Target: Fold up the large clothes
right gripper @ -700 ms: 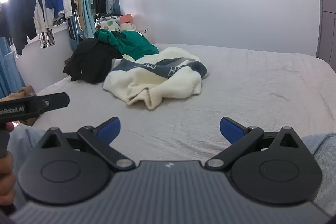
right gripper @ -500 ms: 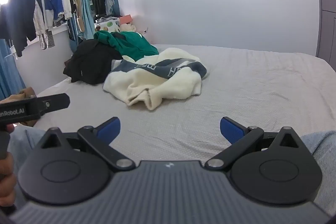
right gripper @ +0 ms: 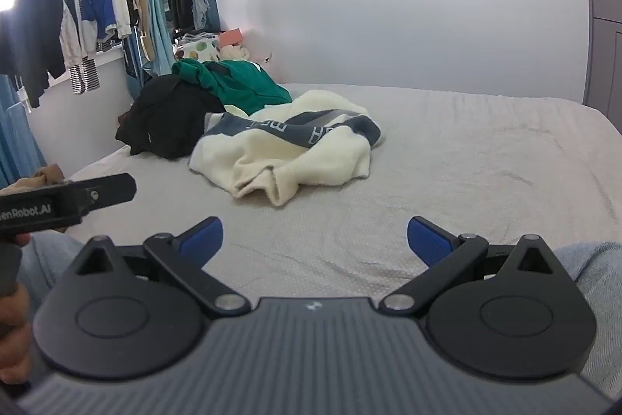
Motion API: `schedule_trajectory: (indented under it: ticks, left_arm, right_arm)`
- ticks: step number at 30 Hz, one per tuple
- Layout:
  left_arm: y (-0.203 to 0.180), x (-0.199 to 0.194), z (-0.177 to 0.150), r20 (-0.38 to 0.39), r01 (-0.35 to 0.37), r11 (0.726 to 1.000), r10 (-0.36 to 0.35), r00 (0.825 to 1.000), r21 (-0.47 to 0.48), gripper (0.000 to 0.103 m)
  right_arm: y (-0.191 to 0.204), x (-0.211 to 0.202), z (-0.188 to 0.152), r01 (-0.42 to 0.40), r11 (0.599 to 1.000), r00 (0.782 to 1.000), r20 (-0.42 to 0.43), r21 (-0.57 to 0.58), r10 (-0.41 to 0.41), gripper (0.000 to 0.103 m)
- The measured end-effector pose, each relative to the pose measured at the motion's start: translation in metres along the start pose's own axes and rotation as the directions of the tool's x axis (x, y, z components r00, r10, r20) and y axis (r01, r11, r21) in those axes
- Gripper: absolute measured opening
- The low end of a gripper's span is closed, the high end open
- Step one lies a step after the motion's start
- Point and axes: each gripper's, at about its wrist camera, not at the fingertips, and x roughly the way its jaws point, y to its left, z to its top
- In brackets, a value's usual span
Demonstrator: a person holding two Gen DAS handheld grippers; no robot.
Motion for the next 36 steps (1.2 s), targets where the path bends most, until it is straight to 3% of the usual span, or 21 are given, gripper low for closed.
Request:
schedule_trajectory:
  ticks: [36]
  left_arm:
    - [0.0018, 0.0011, -0.0025, -0.007, -0.040, 0.999, 0.040, 0.999, 0.002, 0.103]
  right_arm:
    - [0.0046, 0.0073, -0.0056, -0.042, 0.999, 0.999, -0.025, 0.010, 0.042, 0.103]
